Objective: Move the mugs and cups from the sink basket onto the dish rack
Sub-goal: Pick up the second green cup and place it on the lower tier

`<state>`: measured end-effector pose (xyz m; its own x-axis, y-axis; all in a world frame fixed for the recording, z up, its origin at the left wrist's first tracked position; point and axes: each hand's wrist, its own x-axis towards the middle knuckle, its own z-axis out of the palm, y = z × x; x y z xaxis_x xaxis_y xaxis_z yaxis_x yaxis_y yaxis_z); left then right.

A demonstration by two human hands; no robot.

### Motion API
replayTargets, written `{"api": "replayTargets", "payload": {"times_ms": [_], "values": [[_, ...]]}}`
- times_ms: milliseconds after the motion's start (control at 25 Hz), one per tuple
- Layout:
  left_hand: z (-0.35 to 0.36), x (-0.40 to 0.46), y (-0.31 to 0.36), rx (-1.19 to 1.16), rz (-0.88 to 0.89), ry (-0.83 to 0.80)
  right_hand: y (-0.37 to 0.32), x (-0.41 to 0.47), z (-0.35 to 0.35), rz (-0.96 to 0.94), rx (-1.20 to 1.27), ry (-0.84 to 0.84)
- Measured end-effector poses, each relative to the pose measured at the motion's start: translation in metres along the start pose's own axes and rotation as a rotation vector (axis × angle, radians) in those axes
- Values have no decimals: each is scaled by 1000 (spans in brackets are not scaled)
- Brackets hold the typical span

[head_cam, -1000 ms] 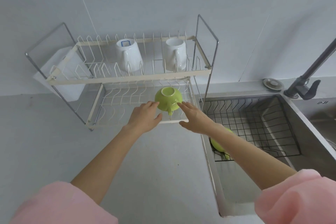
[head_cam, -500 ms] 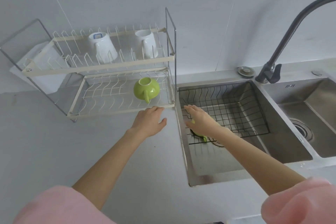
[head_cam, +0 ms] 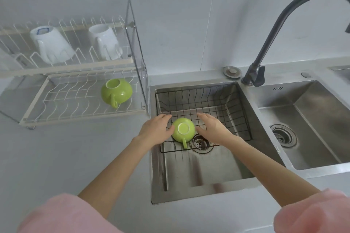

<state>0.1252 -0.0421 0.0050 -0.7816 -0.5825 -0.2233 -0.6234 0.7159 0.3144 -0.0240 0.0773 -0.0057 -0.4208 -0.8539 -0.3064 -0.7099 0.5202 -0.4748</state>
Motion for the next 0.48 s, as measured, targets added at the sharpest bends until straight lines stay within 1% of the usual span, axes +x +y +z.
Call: {"api": "replayTargets", "payload": {"times_ms": [160, 320, 480], "values": [[21, 20, 13, -93, -72, -84, 29, 15, -4, 18, 22, -59], [46, 42, 20, -287, -206, -183, 47, 36, 0, 51, 54, -140], [67, 63, 22, -517, -331, -204, 59, 57, 14, 104, 128, -201]]}}
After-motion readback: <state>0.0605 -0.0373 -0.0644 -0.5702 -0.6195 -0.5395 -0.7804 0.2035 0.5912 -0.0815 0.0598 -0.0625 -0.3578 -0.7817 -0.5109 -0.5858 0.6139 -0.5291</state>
